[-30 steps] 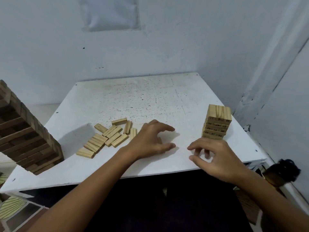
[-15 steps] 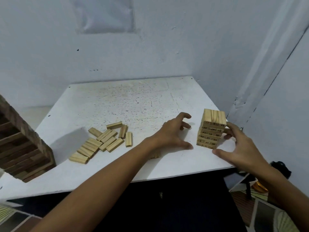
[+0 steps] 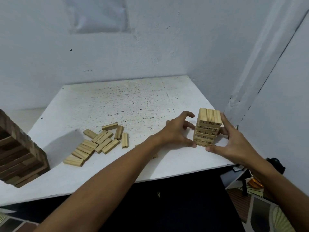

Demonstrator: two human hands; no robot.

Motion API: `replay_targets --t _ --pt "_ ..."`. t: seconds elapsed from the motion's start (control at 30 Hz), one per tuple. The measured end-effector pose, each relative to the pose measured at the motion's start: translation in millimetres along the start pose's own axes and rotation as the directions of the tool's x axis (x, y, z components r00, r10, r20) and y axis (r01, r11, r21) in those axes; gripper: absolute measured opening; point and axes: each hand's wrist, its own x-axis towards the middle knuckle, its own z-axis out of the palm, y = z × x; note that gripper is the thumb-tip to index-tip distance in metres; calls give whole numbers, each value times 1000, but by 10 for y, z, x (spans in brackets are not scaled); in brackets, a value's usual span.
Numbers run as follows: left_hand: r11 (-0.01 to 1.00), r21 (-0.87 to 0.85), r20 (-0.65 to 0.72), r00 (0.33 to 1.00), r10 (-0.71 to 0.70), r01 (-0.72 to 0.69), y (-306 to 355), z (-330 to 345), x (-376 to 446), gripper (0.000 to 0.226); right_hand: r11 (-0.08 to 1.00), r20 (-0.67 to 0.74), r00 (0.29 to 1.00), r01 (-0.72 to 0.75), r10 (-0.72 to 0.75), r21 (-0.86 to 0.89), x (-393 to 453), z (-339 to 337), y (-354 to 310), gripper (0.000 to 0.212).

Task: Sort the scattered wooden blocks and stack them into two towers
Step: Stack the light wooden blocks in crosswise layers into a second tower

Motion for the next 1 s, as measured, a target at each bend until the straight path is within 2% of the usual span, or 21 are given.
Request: replay_targets --t 1.0 --pt "999 40 -23 1000 -9 10 -91 -50 50 80 997 -8 998 58 -58 41 117 53 -5 123"
